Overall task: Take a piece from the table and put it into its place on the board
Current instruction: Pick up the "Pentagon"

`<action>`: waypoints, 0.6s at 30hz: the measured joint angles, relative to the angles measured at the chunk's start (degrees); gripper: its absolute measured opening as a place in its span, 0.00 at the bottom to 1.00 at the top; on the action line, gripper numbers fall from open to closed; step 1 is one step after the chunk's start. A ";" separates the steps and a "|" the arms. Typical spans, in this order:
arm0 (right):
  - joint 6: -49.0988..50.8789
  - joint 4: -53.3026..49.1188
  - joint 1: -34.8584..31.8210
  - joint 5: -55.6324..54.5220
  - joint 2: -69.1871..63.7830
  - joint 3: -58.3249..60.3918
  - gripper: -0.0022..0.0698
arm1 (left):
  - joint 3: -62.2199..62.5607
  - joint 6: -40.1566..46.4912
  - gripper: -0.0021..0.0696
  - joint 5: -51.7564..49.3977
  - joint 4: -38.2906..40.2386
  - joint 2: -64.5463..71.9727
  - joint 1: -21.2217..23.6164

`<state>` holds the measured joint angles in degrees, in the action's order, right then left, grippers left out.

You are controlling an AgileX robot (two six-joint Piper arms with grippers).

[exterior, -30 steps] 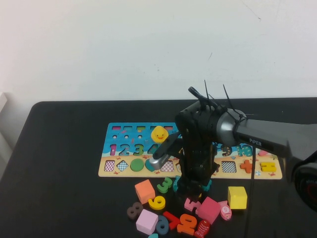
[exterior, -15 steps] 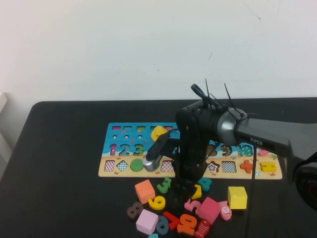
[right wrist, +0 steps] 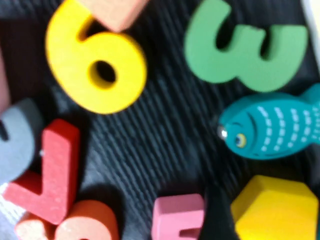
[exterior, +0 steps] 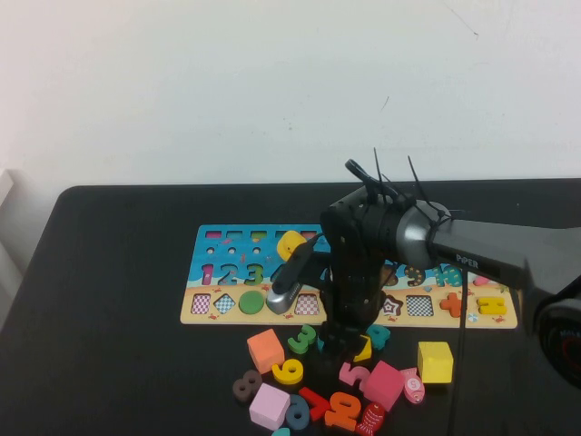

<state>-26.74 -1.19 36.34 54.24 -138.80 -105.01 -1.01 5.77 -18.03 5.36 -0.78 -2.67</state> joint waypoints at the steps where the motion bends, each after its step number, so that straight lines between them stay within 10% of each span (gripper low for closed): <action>1: 0.17 -0.33 0.00 0.00 0.00 0.00 0.67 | 0.00 0.00 0.03 0.00 0.00 0.00 0.00; 18: 0.08 4.83 -2.84 0.00 0.00 -0.21 0.67 | 0.00 -0.08 0.03 0.00 0.00 0.00 0.00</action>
<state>-26.66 3.64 33.50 54.24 -138.80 -105.22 -1.01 5.69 -18.03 5.36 -0.78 -2.67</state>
